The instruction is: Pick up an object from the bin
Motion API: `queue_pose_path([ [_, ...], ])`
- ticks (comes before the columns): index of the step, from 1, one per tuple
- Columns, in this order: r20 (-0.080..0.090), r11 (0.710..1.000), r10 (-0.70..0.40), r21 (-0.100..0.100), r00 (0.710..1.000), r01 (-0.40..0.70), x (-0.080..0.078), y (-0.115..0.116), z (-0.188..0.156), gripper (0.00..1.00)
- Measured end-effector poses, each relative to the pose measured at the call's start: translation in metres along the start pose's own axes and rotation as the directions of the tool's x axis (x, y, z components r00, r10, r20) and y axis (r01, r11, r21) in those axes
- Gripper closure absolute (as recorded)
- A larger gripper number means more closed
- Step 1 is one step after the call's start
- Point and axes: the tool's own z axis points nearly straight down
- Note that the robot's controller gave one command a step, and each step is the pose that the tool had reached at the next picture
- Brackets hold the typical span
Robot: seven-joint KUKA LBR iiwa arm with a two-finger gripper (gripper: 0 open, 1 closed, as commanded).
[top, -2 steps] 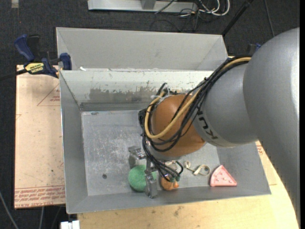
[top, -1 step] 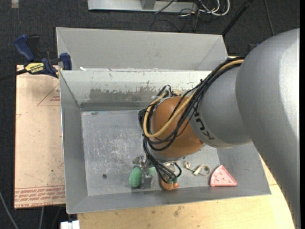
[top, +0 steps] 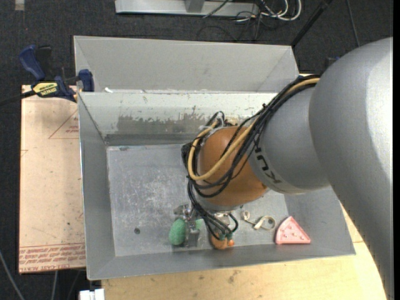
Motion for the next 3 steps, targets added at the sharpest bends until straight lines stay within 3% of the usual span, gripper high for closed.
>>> queue_pose_path([
  [2,-0.010,1.000,0.000,0.001,1.000,0.000,0.003,0.000,-0.017,1.00],
  [3,-0.005,1.000,0.000,0.001,1.000,0.000,0.002,0.000,-0.038,1.00],
])
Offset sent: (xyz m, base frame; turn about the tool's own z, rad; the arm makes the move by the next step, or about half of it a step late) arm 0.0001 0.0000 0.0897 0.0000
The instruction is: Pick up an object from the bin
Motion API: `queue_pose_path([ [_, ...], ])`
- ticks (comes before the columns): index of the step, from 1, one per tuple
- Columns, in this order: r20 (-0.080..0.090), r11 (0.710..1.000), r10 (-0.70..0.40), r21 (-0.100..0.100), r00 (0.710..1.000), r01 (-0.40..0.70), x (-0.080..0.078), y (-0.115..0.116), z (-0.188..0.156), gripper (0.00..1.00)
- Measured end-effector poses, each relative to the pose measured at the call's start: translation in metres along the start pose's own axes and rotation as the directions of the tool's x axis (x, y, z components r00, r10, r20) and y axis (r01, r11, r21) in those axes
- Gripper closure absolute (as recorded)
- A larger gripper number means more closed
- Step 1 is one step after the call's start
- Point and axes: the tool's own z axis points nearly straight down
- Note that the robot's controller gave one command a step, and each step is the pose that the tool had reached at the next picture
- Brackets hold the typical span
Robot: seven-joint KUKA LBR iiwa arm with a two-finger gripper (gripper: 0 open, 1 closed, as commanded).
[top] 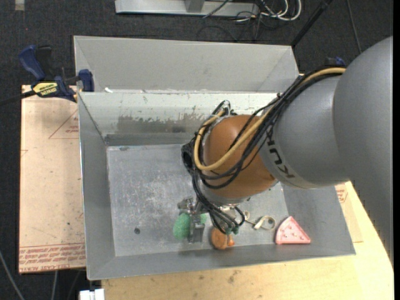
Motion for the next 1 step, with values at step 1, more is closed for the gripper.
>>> queue_pose_path([
  [1,0.006,1.000,0.000,0.000,1.000,0.000,-0.0014,0.0002,-0.0142,1.00],
])
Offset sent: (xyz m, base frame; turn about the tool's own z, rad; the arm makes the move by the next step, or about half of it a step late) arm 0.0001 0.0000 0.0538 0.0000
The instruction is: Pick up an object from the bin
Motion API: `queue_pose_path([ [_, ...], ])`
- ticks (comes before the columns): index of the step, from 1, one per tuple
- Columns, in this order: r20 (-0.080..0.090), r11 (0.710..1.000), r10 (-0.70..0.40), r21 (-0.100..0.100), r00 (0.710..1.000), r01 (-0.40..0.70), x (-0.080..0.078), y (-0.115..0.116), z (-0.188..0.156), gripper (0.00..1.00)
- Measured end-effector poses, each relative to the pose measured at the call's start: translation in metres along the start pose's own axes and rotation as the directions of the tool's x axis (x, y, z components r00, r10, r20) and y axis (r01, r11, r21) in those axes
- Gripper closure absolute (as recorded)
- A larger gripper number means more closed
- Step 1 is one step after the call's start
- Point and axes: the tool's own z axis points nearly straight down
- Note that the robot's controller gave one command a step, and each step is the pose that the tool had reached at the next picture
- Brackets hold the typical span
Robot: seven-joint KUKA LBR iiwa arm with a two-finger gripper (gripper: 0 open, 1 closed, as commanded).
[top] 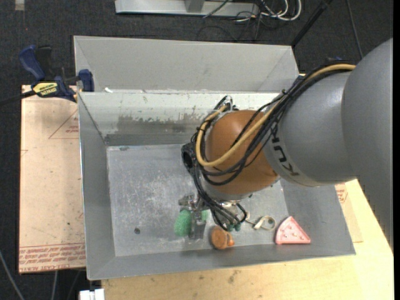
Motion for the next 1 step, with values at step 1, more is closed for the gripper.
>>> queue_pose_path([
  [1,0.000,1.000,0.000,0.000,1.000,0.000,0.0004,0.0002,-0.0122,1.00],
])
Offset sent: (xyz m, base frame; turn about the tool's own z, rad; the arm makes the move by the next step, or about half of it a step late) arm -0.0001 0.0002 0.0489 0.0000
